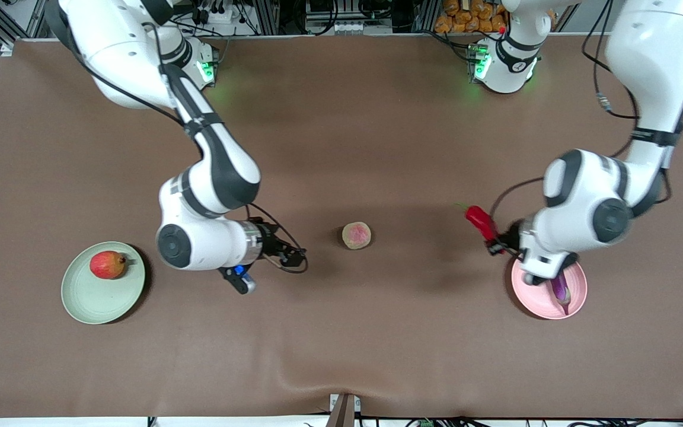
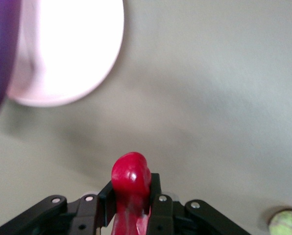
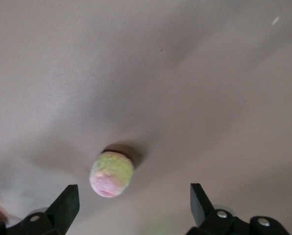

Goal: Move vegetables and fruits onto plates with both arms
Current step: 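Lower the chili onto the pink plate while the right gripper reaches the peach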

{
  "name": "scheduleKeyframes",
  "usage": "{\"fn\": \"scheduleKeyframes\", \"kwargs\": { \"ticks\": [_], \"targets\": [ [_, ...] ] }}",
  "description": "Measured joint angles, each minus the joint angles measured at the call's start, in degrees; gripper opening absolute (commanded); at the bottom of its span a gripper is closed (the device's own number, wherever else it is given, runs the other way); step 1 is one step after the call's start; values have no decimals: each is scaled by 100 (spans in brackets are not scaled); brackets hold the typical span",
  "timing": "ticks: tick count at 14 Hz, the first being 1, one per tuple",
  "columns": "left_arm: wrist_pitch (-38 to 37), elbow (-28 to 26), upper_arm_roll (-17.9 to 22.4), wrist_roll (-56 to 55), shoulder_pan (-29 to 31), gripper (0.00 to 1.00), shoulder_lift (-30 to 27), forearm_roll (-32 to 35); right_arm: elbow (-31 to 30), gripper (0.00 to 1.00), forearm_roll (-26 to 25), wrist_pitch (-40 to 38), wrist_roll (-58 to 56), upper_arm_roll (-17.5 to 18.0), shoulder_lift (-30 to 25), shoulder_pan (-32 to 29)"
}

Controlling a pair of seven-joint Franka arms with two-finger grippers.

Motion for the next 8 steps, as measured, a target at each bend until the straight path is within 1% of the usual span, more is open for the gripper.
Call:
{"fn": "scheduleKeyframes", "kwargs": {
  "ticks": [2,4,8],
  "targets": [
    [0,378,18,339,82,0,378,2,-50,100,2,477,469,0,134,310],
    [0,715,146,647,44,0,673,6,-66,100,2,1029,871,-6,317,671],
    [-2,1091,581,1480,39,0,843,6,-117,100,1,1880,1062,-62,704,1212]
  ]
}}
